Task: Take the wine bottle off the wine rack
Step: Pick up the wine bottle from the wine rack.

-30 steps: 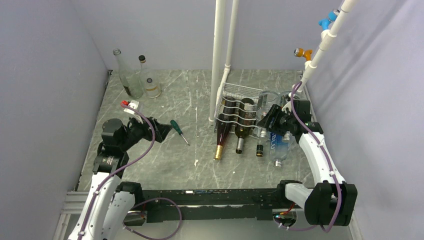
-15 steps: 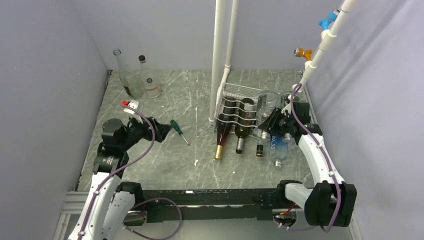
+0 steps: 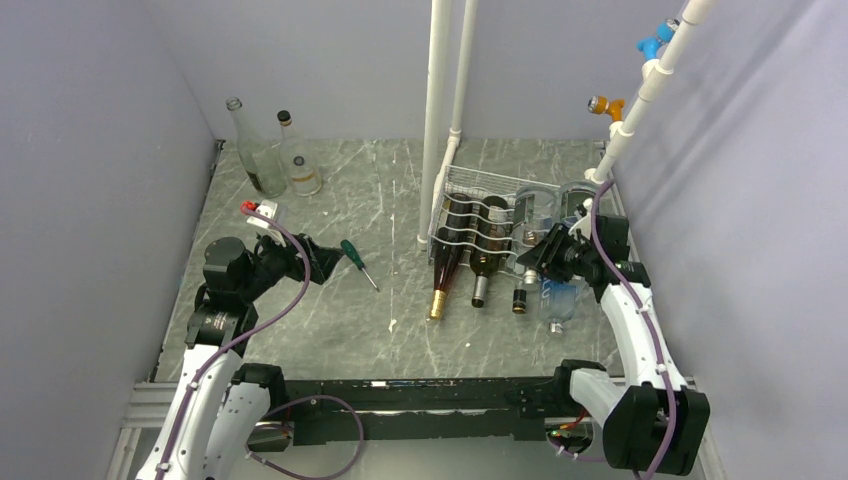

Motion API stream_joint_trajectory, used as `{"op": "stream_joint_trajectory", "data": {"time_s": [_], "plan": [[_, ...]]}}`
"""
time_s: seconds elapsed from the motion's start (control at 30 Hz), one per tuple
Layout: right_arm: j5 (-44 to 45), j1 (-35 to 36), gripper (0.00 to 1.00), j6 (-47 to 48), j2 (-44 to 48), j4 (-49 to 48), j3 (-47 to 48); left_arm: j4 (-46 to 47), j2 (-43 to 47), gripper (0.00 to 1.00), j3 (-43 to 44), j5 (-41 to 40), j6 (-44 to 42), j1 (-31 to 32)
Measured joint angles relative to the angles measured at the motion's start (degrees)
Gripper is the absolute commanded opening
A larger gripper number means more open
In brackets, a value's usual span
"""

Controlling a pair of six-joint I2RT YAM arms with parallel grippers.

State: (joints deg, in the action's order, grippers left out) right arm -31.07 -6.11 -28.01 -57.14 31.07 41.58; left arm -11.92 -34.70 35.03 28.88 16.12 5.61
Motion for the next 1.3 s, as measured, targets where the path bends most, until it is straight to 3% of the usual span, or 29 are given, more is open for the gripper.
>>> {"op": "stream_joint_trajectory", "data": {"time_s": [1.3], "plan": [[-19.0, -6.2, 0.00, -13.5, 5.6, -4.8, -3.1, 0.0, 0.9, 0.99, 0.0, -0.3, -0.4, 0.0]]}}
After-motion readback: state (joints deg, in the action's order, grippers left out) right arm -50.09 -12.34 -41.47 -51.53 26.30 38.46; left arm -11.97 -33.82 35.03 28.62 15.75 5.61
